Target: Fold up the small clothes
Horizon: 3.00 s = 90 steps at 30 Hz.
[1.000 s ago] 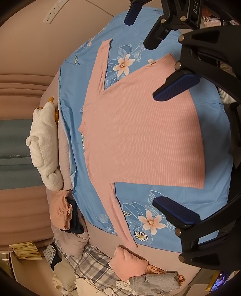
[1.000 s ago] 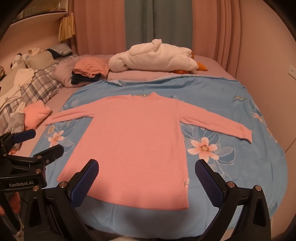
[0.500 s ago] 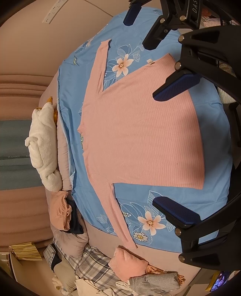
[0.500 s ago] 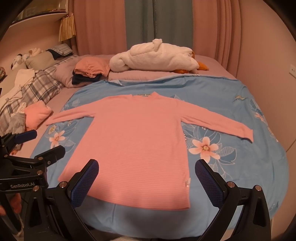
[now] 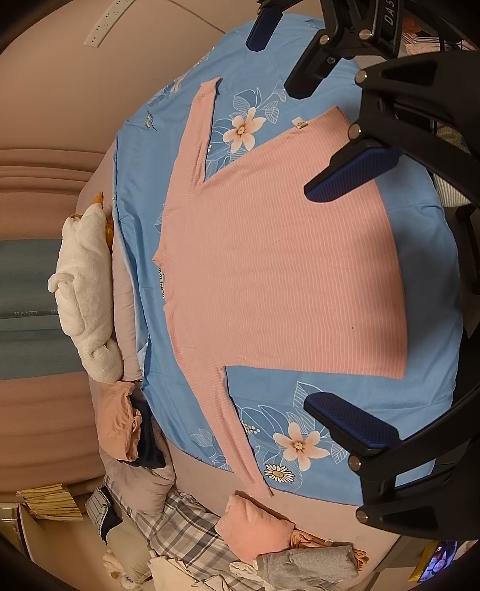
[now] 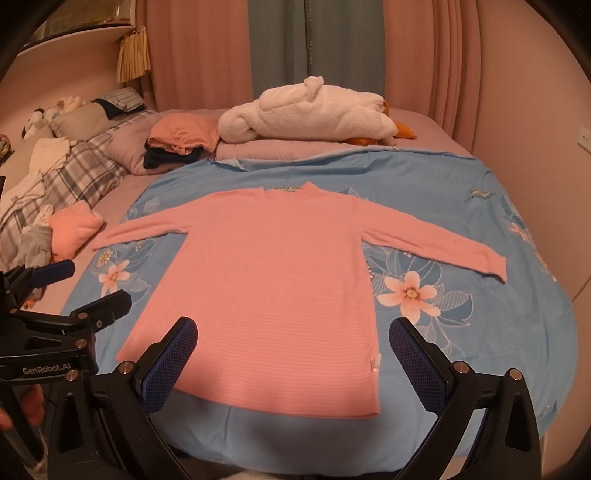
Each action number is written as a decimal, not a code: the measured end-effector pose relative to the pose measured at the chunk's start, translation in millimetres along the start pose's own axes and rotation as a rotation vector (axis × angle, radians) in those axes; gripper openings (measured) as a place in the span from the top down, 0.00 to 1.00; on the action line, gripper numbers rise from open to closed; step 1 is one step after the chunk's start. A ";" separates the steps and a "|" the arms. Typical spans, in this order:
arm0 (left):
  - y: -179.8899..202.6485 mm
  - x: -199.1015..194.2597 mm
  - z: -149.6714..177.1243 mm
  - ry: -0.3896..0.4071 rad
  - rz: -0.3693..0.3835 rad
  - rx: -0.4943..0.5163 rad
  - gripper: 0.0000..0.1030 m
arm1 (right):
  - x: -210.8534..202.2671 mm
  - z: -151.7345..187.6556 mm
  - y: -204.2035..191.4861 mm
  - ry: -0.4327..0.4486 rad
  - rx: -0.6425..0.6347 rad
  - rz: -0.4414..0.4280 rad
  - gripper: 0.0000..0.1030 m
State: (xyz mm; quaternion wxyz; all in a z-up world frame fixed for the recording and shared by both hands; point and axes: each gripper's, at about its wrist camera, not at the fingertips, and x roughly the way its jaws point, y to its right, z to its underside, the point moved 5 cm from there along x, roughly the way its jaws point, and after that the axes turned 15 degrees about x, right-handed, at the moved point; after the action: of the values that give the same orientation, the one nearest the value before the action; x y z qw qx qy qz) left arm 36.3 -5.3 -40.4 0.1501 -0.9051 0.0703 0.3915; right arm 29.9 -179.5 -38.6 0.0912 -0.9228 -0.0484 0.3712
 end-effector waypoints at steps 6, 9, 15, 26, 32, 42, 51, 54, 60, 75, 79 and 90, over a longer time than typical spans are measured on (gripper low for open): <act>1.6 2.6 0.4 -0.004 0.001 0.002 0.00 | 0.8 0.3 -1.2 -0.001 0.003 0.001 0.00; 2.0 3.2 0.1 -0.007 0.003 0.002 0.00 | 0.7 -0.1 0.0 -0.002 0.003 0.000 0.00; 3.4 4.6 0.2 -0.013 0.004 0.004 0.00 | 1.4 0.3 -0.1 -0.002 0.003 -0.001 0.00; 3.4 9.2 -0.2 -0.027 0.010 0.004 0.00 | 1.4 0.4 -1.1 -0.004 0.005 -0.002 0.00; 3.9 11.0 -2.2 -0.034 0.012 0.005 0.00 | 5.6 4.4 -1.0 -0.011 0.010 -0.005 0.00; 2.9 70.4 7.0 -0.093 0.124 -0.076 0.00 | 47.6 17.3 27.4 -0.100 0.186 -0.151 0.00; 14.7 137.1 22.6 -0.183 0.322 -0.192 0.00 | 106.5 40.6 125.9 -0.196 0.554 -0.147 0.00; 13.5 147.4 4.1 -0.152 0.343 -0.187 0.00 | 114.7 28.2 177.5 -0.138 0.672 -0.093 0.00; 0.9 178.7 -46.7 -0.104 0.305 -0.157 0.00 | 133.4 -5.8 264.5 -0.013 0.847 -0.027 0.00; -6.6 253.9 -120.9 -0.062 0.341 -0.191 0.02 | 185.1 -54.1 367.6 0.154 1.141 -0.052 0.68; -24.8 260.9 -118.1 -0.070 0.312 -0.232 0.02 | 185.8 -65.1 368.4 0.174 1.110 -0.011 0.93; -103.5 232.8 -86.0 -0.033 0.243 -0.381 0.02 | 119.8 -189.0 128.9 0.252 0.237 0.009 0.94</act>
State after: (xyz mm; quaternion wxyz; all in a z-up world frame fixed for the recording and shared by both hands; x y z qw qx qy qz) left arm 279.9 62.2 -132.1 -0.0710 -0.8954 0.1012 0.4278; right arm 250.1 -311.8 -12.2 0.2031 -0.9449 0.0119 0.2563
